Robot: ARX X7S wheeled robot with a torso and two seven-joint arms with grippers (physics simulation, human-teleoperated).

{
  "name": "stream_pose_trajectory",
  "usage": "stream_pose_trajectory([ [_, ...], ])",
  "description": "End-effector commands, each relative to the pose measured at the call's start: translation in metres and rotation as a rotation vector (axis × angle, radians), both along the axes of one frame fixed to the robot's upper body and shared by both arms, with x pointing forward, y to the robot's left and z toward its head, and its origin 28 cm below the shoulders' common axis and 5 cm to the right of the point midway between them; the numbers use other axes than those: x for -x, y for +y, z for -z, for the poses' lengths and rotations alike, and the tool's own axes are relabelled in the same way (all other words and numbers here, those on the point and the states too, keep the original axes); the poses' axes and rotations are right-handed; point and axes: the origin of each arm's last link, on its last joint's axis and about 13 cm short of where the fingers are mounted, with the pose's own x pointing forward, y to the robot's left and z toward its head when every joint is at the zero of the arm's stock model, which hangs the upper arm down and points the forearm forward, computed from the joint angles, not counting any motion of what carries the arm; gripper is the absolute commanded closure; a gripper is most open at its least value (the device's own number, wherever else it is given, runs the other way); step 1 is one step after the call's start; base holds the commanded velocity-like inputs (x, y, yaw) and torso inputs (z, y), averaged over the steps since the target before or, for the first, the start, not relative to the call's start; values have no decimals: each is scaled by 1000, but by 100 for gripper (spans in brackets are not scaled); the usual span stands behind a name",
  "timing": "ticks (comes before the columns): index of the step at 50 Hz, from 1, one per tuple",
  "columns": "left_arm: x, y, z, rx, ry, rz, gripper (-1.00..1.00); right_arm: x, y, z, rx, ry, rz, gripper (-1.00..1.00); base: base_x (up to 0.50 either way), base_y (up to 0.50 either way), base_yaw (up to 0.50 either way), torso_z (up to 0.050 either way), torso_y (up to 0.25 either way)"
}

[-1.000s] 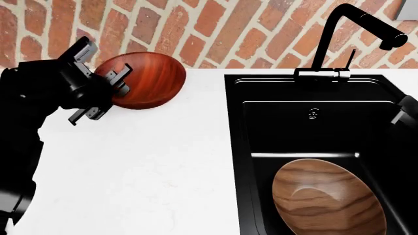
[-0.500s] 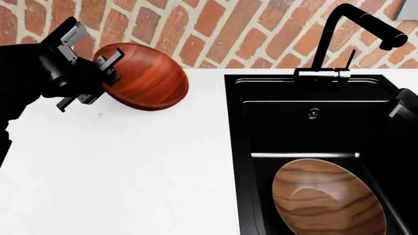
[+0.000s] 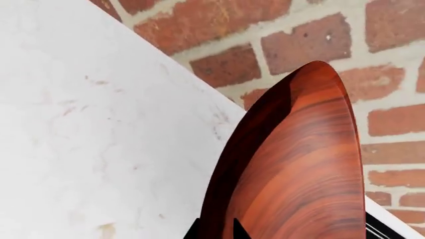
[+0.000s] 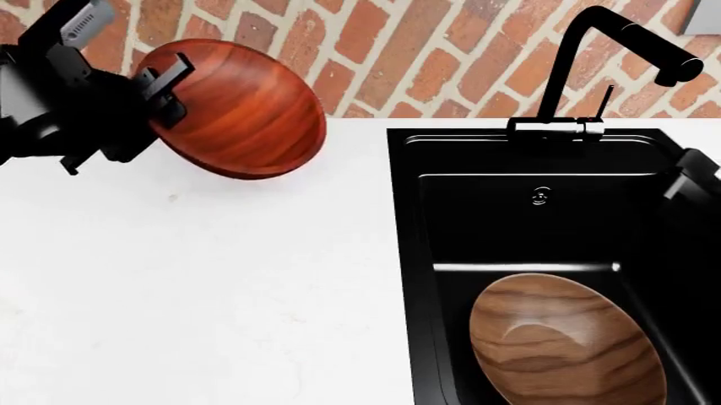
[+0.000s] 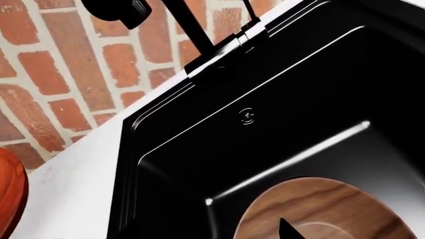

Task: Stack the bowls in the sink.

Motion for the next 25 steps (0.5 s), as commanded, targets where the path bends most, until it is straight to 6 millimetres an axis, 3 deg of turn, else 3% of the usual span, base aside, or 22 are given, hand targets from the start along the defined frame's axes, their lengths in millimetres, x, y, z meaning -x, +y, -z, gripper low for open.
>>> stream_pose_trajectory([
  [1,30,-1,-26,-2,-74,37,100,-1,4,-1,-17,-13,-15,-100,0,0,0,0,0],
  [12,59,-10,-39,-26,-120,128,100,-6,11,2,-114,-48,-50,-100,0,0,0,0,0],
  [25,73,-25,-39,-29,-147,263,100,-9,27,-4,-240,-84,-164,-100,0,0,0,0,1],
])
